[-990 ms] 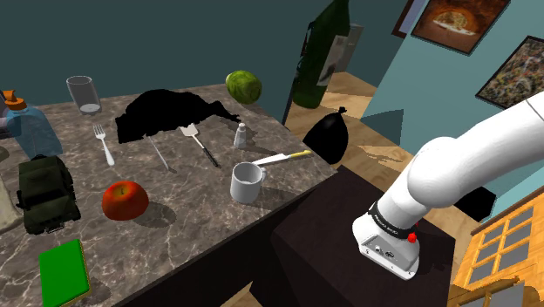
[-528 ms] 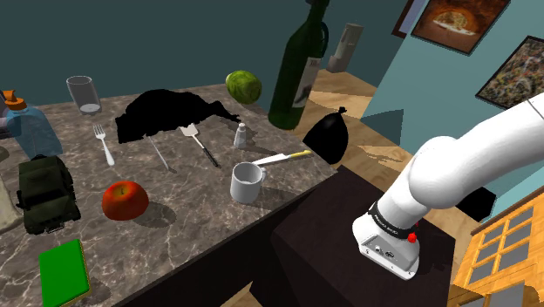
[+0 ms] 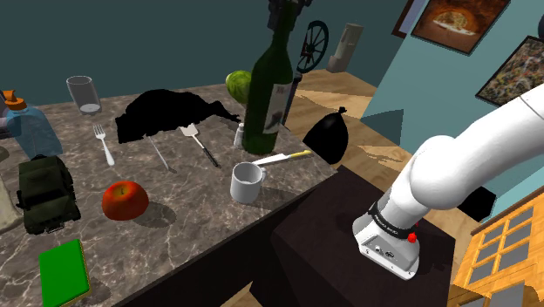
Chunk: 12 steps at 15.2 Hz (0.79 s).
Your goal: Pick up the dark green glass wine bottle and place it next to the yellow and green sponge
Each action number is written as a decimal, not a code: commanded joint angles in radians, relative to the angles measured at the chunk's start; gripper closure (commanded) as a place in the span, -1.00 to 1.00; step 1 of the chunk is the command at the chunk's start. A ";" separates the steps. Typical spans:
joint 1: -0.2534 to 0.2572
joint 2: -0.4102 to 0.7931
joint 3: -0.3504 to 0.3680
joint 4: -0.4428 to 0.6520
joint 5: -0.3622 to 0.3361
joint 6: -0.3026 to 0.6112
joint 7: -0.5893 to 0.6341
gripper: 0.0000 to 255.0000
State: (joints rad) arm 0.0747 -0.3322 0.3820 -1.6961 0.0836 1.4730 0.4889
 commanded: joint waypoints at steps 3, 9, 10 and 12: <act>0.022 0.066 0.081 0.009 -0.013 0.057 0.103 1.00; 0.059 0.204 0.197 0.055 -0.073 0.134 0.258 1.00; 0.067 0.232 0.215 0.068 -0.089 0.145 0.285 1.00; 0.087 0.293 0.249 0.098 -0.127 0.163 0.341 1.00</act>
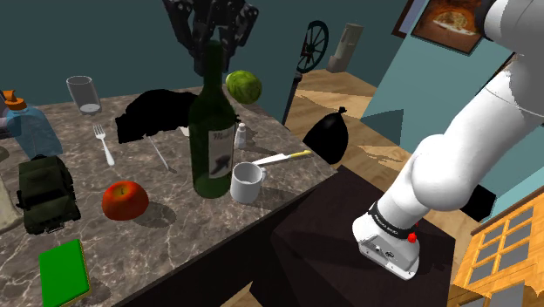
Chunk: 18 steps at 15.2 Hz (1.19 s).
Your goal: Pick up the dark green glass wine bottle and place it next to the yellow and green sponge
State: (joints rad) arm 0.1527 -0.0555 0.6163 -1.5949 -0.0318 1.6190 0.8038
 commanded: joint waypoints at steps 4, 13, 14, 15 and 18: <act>0.068 0.157 0.070 0.076 -0.106 0.039 0.141 1.00; 0.313 0.519 0.078 0.381 -0.342 0.006 0.343 1.00; 0.347 0.562 0.071 0.431 -0.366 -0.006 0.356 1.00; 0.365 0.583 0.066 0.456 -0.376 -0.012 0.361 1.00; 0.348 0.572 0.067 0.397 -0.371 0.035 0.367 1.00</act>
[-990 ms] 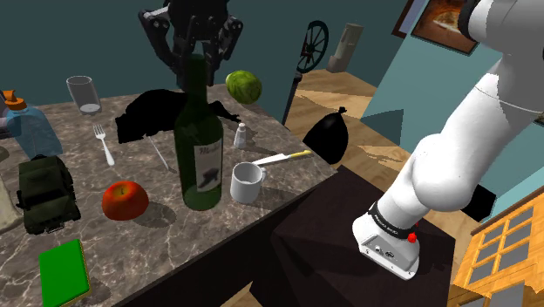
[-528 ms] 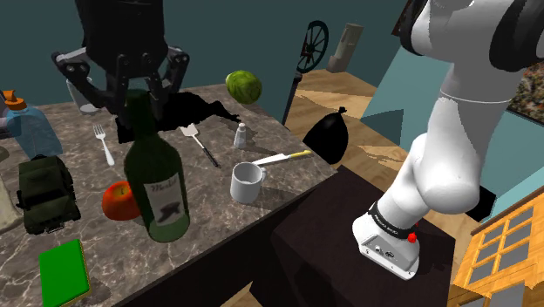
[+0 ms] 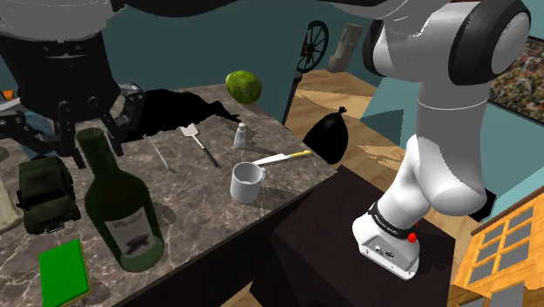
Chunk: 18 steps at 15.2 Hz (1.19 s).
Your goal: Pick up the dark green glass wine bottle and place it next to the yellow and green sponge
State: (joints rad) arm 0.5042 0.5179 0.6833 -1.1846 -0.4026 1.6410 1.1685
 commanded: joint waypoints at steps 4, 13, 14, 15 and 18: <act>-0.021 -0.009 0.001 -0.083 0.002 0.072 0.011 1.00; -0.046 -0.009 -0.004 -0.204 -0.004 0.187 0.031 1.00; -0.046 -0.009 -0.004 -0.204 -0.004 0.187 0.031 1.00; -0.046 -0.009 -0.004 -0.204 -0.004 0.187 0.031 1.00; -0.046 -0.009 -0.004 -0.204 -0.004 0.187 0.031 1.00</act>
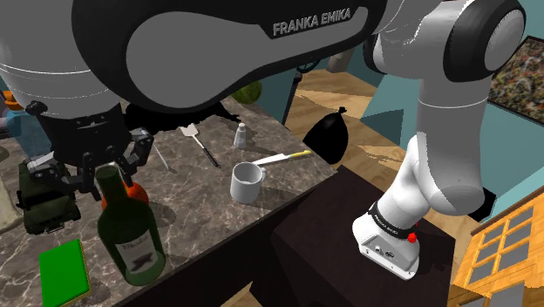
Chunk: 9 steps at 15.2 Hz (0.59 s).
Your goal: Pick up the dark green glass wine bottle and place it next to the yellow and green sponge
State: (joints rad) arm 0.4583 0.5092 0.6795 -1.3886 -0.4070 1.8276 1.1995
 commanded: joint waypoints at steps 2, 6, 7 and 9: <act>0.000 0.000 0.000 0.000 0.000 0.000 0.000 1.00; 0.000 0.000 0.000 0.000 0.000 0.001 0.000 -1.00; 0.000 0.000 0.000 0.000 0.000 0.001 0.000 -1.00; 0.005 -0.005 0.003 0.027 0.005 -0.030 -0.004 -1.00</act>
State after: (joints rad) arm 0.4599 0.5075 0.6805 -1.3797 -0.4055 1.8184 1.1982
